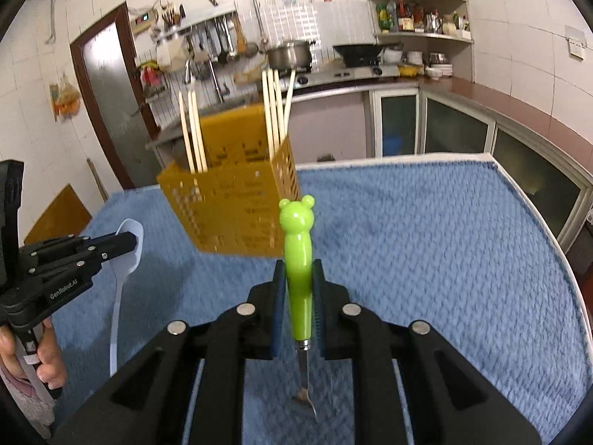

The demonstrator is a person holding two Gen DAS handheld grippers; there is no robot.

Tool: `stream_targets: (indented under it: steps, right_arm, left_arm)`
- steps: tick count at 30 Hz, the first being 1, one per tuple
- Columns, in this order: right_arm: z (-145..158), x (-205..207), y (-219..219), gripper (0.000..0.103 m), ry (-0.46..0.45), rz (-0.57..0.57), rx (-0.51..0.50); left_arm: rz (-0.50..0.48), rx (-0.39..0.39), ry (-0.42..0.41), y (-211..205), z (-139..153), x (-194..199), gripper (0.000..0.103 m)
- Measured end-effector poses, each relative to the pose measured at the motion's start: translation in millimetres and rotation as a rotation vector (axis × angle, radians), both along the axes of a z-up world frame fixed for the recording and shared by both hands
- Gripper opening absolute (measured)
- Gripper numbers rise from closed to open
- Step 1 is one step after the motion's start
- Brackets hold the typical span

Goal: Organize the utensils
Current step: 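Lift the fork and spatula and carry them over the yellow caddy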

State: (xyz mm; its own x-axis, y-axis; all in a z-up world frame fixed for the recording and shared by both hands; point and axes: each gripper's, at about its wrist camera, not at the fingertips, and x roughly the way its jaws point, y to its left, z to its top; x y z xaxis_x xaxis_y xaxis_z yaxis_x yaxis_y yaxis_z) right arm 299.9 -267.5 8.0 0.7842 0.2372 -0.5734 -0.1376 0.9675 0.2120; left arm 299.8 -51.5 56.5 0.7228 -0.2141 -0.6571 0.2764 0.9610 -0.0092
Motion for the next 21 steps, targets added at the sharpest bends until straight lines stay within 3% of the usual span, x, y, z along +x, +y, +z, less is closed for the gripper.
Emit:
stream_targets:
  steps: [8, 12, 17, 21]
  right_arm:
    - [11, 2, 6, 0.014, -0.062, -0.007, 0.001]
    - [28, 8, 6, 0.014, -0.098, -0.012, 0.004]
    - [76, 28, 7, 0.014, -0.190, -0.019, 0.016]
    - [109, 50, 13, 0.014, -0.256, -0.019, 0.035]
  left_arm:
    - [0.014, -0.075, -0.075, 9, 10, 14, 0.003]
    - [0.038, -0.089, -0.165, 11, 35, 22, 0.003]
    - [0.066, -0.079, -0.326, 9, 84, 45, 0.003]
    - [0.102, -0.055, -0.510, 1, 123, 64, 0.003]
